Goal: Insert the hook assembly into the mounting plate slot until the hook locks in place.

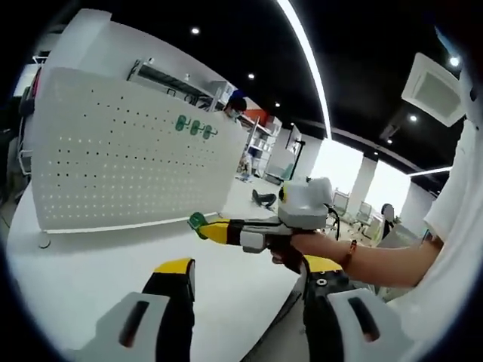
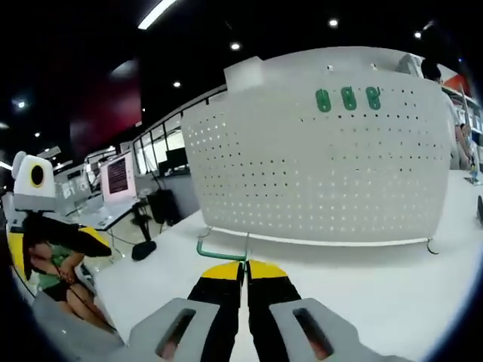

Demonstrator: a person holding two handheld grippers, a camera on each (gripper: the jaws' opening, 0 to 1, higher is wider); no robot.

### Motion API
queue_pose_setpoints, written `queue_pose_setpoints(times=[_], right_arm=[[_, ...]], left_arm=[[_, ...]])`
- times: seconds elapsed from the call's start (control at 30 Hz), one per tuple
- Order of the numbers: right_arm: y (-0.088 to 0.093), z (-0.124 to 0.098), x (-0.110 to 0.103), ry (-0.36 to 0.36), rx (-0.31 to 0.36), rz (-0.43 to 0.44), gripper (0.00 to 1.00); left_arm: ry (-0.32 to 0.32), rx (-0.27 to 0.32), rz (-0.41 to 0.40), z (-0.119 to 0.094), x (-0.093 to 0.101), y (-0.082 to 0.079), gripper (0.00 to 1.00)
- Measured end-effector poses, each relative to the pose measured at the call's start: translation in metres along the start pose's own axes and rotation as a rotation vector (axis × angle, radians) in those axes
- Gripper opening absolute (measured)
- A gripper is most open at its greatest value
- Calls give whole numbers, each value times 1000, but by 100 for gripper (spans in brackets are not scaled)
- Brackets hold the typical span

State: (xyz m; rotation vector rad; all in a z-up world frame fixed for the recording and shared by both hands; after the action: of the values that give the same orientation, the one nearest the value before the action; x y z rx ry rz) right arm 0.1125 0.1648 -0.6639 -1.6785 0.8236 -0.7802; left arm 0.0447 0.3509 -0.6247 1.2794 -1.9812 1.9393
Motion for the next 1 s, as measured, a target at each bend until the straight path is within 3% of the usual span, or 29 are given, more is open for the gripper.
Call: queue_pose_setpoints(times=[0.33, 0.5, 0.67, 0.83, 1.0], right_arm=[[-12, -10, -3, -12, 63, -23, 1], [-25, -18, -8, -29, 158, -26, 1], [-32, -24, -11, -40, 179, -42, 1], [-37, -30, -12, -55, 215, -65, 1], [-40, -34, -15, -69, 231, -91, 1]], left_arm=[[25, 64, -69, 5, 1, -9, 54], [33, 89, -82, 8, 1, -14, 51], [84, 135, -83, 13, 5, -20, 45], [83, 132, -90, 18, 7, -22, 43], [91, 155, -132, 23, 7, -23, 34]])
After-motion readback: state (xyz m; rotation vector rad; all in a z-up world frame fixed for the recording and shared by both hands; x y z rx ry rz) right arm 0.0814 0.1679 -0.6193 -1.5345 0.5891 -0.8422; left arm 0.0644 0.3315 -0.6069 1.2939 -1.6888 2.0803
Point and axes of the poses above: the point that each gripper's makers call its tool centre point, and the gripper's own axes: z roughly forward along the fingers, x roughly to its right, y roughly out of its underside, the point moved 9 cm from there along -z, roughly backward along the fingers, and after that the axes turned 15 degrees about -z, right-handed, at the moved point
